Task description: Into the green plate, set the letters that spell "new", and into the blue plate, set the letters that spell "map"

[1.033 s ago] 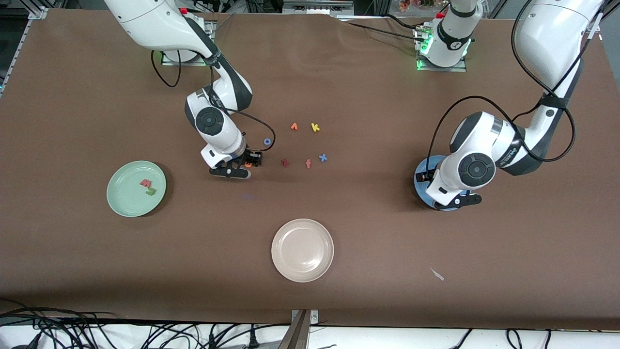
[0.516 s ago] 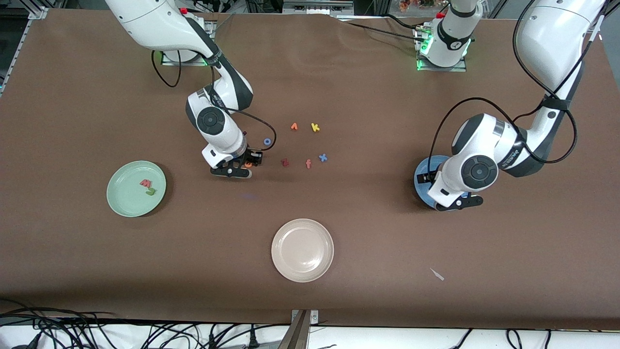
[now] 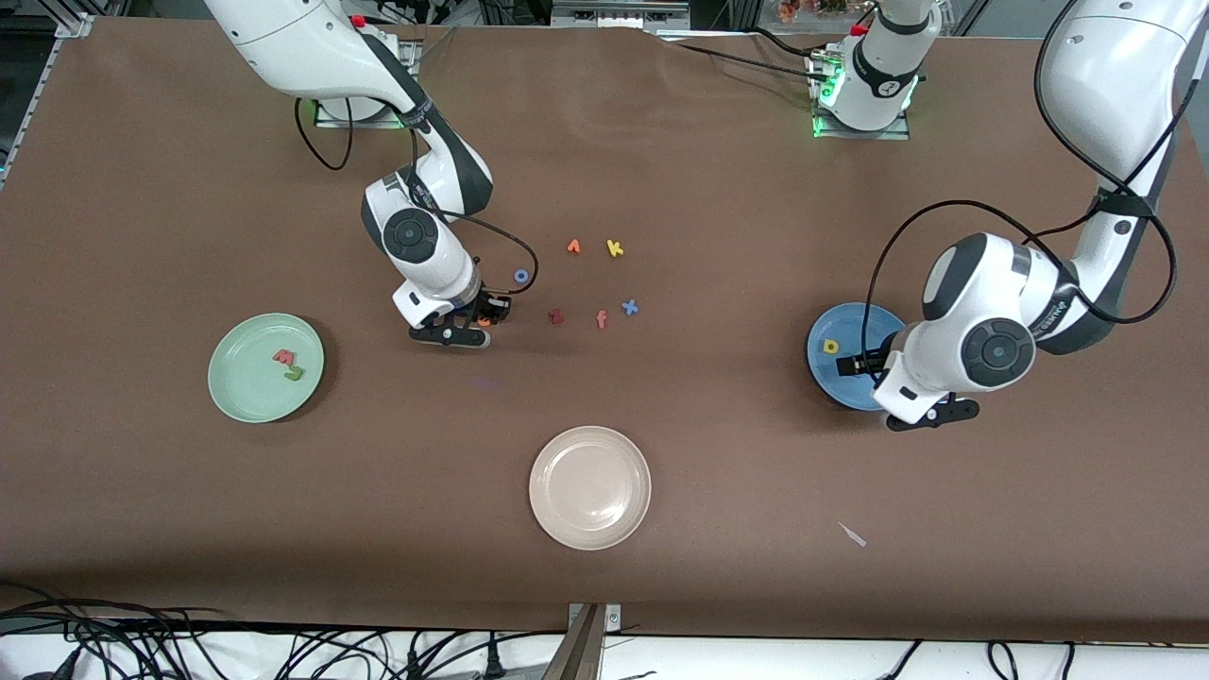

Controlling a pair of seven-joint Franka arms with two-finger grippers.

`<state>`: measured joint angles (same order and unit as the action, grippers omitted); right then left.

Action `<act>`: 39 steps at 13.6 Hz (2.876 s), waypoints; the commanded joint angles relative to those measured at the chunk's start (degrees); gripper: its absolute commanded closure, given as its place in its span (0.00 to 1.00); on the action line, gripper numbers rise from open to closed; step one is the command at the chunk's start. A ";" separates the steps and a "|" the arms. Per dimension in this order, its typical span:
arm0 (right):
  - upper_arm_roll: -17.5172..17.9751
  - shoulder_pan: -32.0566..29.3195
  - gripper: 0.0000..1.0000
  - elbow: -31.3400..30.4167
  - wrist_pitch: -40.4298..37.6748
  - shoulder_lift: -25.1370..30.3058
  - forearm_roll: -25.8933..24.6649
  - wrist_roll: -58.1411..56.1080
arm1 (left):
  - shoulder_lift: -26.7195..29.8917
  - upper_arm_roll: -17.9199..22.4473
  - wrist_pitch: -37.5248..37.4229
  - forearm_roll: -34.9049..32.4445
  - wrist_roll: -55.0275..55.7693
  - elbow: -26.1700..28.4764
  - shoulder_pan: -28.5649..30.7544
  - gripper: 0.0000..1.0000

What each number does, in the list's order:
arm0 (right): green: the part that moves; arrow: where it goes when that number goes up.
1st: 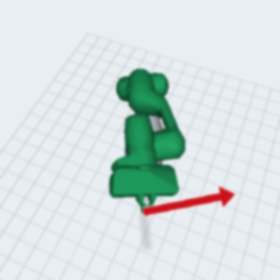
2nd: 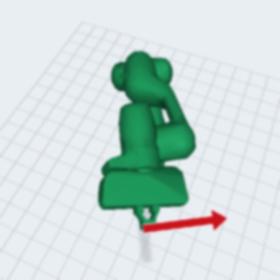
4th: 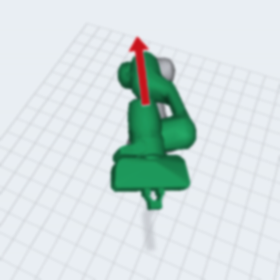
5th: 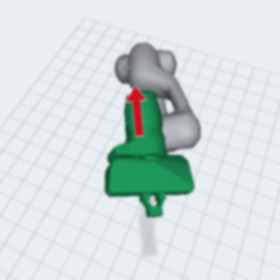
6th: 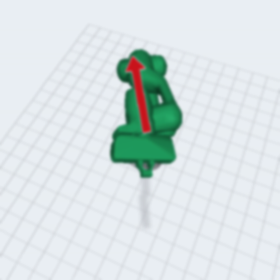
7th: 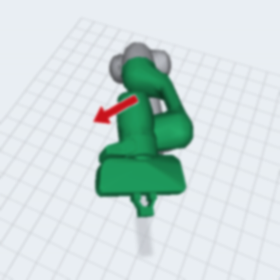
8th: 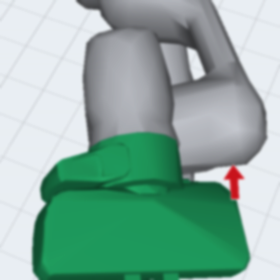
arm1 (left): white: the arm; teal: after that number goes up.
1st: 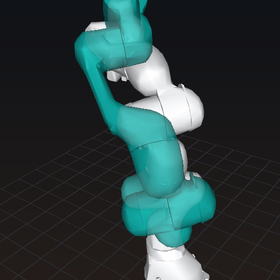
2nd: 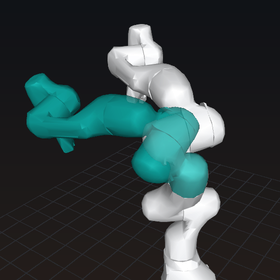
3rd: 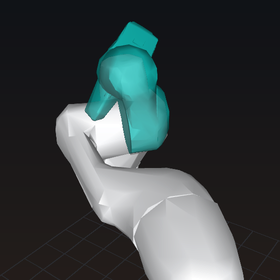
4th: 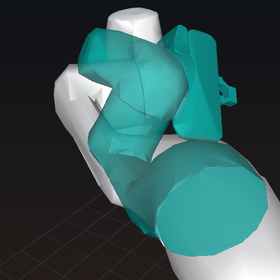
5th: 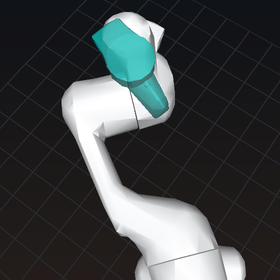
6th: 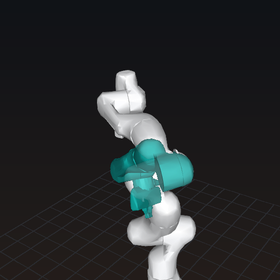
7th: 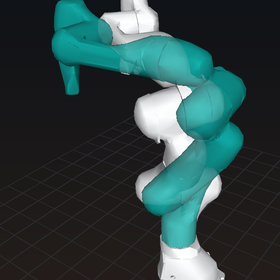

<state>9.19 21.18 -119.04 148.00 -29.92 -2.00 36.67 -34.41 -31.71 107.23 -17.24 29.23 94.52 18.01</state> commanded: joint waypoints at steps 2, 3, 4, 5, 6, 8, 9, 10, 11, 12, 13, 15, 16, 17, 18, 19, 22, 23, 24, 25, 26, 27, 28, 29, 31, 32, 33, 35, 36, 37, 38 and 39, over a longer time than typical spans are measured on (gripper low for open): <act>-0.14 0.79 0.68 -0.14 1.24 -0.58 -0.81 1.48 | -1.45 0.06 -0.53 6.77 -9.69 -3.47 1.15 0.00; -0.14 0.70 0.68 0.04 1.07 -0.58 -0.81 1.48 | -1.45 0.94 -0.53 7.13 -11.46 -3.47 0.89 0.00; -0.14 0.70 0.69 0.30 0.98 -0.58 -0.81 1.30 | -1.36 1.82 -0.44 7.66 -13.39 -3.47 0.89 0.00; -0.14 0.70 0.69 0.74 0.72 -0.49 -0.81 1.04 | -0.93 2.96 -0.44 9.14 -16.11 -3.47 0.63 0.00; -0.14 0.70 0.70 1.00 0.63 -0.40 -0.81 0.95 | -0.66 4.19 -0.44 10.64 -18.92 -3.47 0.11 0.00; -0.31 0.70 0.70 2.49 -2.34 0.04 -0.81 0.60 | 1.00 6.47 0.87 11.18 -21.83 -3.03 -0.86 0.00; -0.40 0.53 0.70 4.33 -5.84 0.21 -0.90 0.16 | 3.19 7.88 3.05 11.18 -22.19 -2.16 -1.30 0.00; -0.75 0.35 0.70 6.43 -9.88 0.30 -1.07 -0.54 | 4.78 8.33 3.77 11.18 -22.11 -1.19 -2.09 0.00; -1.71 0.35 0.70 8.11 -13.23 0.74 -1.07 -3.41 | 6.27 8.59 3.95 11.09 -21.94 -0.83 -2.71 0.00; -3.29 0.35 0.70 8.91 -15.61 1.18 -1.07 -7.36 | 8.03 8.68 4.04 11.18 -21.93 0.21 -2.71 0.00; -5.22 0.35 0.70 8.92 -17.11 1.96 -1.07 -11.31 | 9.44 8.68 5.52 11.18 -21.59 1.01 -2.28 0.00; -8.91 0.26 0.70 8.92 -18.53 2.85 -0.99 -19.48 | 13.82 9.03 7.20 11.18 -21.58 4.25 -2.18 0.00; -10.93 0.26 0.70 9.00 -19.32 3.11 -0.99 -23.44 | 16.71 9.03 7.38 11.18 -21.50 5.92 -2.36 0.00; -13.04 0.26 0.70 9.00 -19.41 3.20 -0.99 -27.83 | 19.79 9.30 7.64 11.18 -21.49 7.42 -2.45 0.00; -15.15 0.26 0.70 9.00 -19.50 3.29 -0.90 -31.97 | 22.52 10.86 7.64 11.18 -21.49 8.39 -2.71 0.00; -17.26 0.26 0.70 9.00 -19.50 3.29 -0.64 -36.71 | 25.59 12.71 7.64 11.70 -21.67 9.18 -3.67 0.00; -21.84 -2.36 0.70 9.09 -19.06 3.03 0.07 -50.34 | 33.86 21.05 6.77 22.23 -21.93 9.63 -7.88 0.00; -21.76 -4.38 0.70 9.35 -18.98 2.85 0.07 -53.07 | 36.23 21.51 6.59 22.34 -21.93 10.32 -8.16 0.00; -21.76 -5.79 0.70 9.70 -18.89 2.68 0.07 -55.71 | 38.26 21.86 6.41 22.34 -21.93 10.59 -8.25 0.00; -21.76 -7.46 0.70 9.88 -18.80 2.41 0.07 -58.35 | 40.71 22.13 5.02 22.34 -21.85 11.20 -8.42 0.00; -21.67 -8.78 0.68 10.58 -18.54 1.71 0.07 -60.03 | 41.87 23.09 2.57 22.69 -22.02 11.12 -8.86 0.00; -21.58 -9.23 0.40 11.02 -18.62 1.19 0.33 -60.48 | 42.14 27.01 0.02 23.39 -22.63 10.08 -10.87 0.00; -21.58 -9.23 0.00 11.11 -18.88 1.18 2.33 -60.05 | 41.62 30.62 -1.83 24.09 -26.03 8.07 -13.58 0.00; -21.41 -8.88 0.00 11.20 -19.32 1.35 5.14 -60.13 | 40.23 31.00 -2.20 23.58 -29.37 6.05 -13.78 0.00; -20.54 -7.65 0.00 12.42 -22.64 2.32 5.78 -60.04 | 38.98 30.92 -2.03 23.83 -30.11 5.23 -13.79 0.00; -20.44 -7.48 0.00 14.26 -26.32 2.58 5.78 -59.87 | 39.24 30.92 -1.68 23.66 -30.37 5.84 -13.79 0.00; -19.57 -7.30 0.00 16.54 -30.45 2.59 5.87 -59.78 | 39.24 31.01 -1.76 23.66 -30.37 6.20 -14.48 0.00; -18.95 -7.04 0.00 19.89 -36.09 2.59 5.87 -59.43 | 39.25 31.18 -2.02 23.66 -30.37 7.59 -14.93 0.00; -18.95 -5.99 0.00 20.77 -37.24 2.59 5.87 -58.56 | 39.24 31.18 -2.11 23.66 -30.37 7.87 -14.93 0.00; -18.95 -4.94 0.00 21.56 -38.56 2.67 5.78 -56.38 | 39.33 31.36 -2.29 23.66 -30.37 8.22 -15.02 0.00; -18.95 -3.88 0.00 22.36 -40.23 2.67 5.61 -53.66 | 39.59 31.36 -2.20 23.57 -30.46 8.57 -15.02 0.00; -18.95 -3.09 0.00 23.41 -42.07 2.67 5.52 -51.80 | 39.60 31.36 -2.20 23.57 -30.46 8.49 -15.10 0.00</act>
<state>-9.72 16.39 -97.82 109.72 -27.21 3.13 -18.91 4.63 -1.38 105.64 4.95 0.56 102.70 3.66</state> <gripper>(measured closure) 0.000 0.000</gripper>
